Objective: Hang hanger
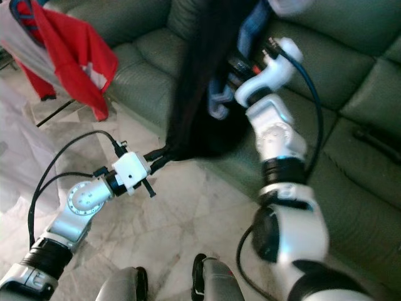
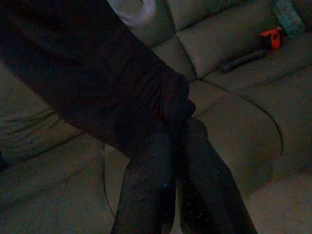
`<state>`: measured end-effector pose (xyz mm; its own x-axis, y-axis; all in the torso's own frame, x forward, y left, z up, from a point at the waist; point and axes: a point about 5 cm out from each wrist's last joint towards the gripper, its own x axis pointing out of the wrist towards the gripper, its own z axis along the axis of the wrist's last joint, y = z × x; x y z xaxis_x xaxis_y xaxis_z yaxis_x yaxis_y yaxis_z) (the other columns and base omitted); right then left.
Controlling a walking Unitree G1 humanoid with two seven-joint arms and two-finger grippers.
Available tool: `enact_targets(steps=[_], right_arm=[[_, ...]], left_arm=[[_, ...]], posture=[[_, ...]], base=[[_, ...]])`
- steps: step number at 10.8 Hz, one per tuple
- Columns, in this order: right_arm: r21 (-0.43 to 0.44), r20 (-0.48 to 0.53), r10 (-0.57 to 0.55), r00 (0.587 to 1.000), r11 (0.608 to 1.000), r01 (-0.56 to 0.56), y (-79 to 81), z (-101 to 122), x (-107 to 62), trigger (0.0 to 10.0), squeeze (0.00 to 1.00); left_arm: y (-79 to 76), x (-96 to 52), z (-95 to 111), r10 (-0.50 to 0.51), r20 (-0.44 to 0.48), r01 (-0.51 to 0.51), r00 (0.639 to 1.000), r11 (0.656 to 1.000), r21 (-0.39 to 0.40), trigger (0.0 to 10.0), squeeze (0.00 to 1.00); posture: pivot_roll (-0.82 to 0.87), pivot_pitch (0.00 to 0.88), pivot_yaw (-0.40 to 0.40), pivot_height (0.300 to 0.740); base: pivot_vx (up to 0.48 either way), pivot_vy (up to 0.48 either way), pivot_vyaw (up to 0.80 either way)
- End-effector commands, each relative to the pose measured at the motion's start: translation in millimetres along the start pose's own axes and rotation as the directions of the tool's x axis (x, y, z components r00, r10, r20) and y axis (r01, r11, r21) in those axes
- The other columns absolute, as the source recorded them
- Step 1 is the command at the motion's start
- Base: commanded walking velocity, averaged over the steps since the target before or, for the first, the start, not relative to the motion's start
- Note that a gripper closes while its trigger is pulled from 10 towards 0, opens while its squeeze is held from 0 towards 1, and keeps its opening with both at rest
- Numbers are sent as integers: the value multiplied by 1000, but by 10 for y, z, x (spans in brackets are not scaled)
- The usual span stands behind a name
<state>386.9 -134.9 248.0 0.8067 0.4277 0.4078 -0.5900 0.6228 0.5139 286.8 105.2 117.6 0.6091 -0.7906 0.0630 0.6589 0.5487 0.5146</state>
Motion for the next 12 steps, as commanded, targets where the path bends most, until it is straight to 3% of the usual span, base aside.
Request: enact_targets(steps=[1,2,3,4,5,6,7,9,10,12], right_arm=[[-88,33,70,997,994,-67,76,55,-54,10000,0],[-272,-19,89,996,958,-91,83,-94,-206,10000,0],[-455,-51,96,994,884,-108,79,-246,-449,10000,0],[-437,-33,75,997,896,-82,111,-314,-541,10000,0],[-479,-36,76,996,874,-83,182,-398,-617,10000,0],[-510,-37,64,997,857,-74,234,-509,-689,10000,0],[-519,-39,64,997,852,-75,268,-585,-754,10000,0],[-539,-19,53,998,841,-55,269,-533,-737,10000,0],[-559,-17,49,999,827,-51,255,-525,-730,10000,0],[-628,-101,53,993,771,-106,212,-634,-799,10000,0]], left_arm=[[-95,-45,-75,-29,-42,29,999,1000,-11,10000,0],[-115,-59,-93,-32,-51,31,998,999,-14,10000,0],[-124,-87,-125,-38,-59,36,998,999,-37,10000,0],[-136,-88,-141,-43,-65,40,997,999,-35,10000,0],[-155,-72,-149,-49,-67,46,997,998,-44,10000,0],[-170,-36,-166,-34,-74,31,997,999,-40,10000,980],[-219,4,-176,-57,-76,51,996,996,-72,10000,1000],[-282,-6,-215,-87,-93,76,992,990,-116,10000,1000],[-402,-49,-261,-148,-113,132,982,981,-140,10000,1000],[-332,-66,-273,-95,-130,83,987,992,-92,10000,1000]], posture=[[23,170,-54,740],[23,173,-56,740],[15,172,-56,740],[8,172,-55,740],[8,172,-55,740],[-16,168,-53,740],[-18,165,-59,740],[-19,159,-67,740],[-16,150,-76,740],[-17,148,-80,740]], base=[[0,0,0],[0,0,0],[0,0,0],[0,0,0],[0,0,0],[0,0,0],[0,0,0],[0,0,0],[0,0,0],[0,0,0]])
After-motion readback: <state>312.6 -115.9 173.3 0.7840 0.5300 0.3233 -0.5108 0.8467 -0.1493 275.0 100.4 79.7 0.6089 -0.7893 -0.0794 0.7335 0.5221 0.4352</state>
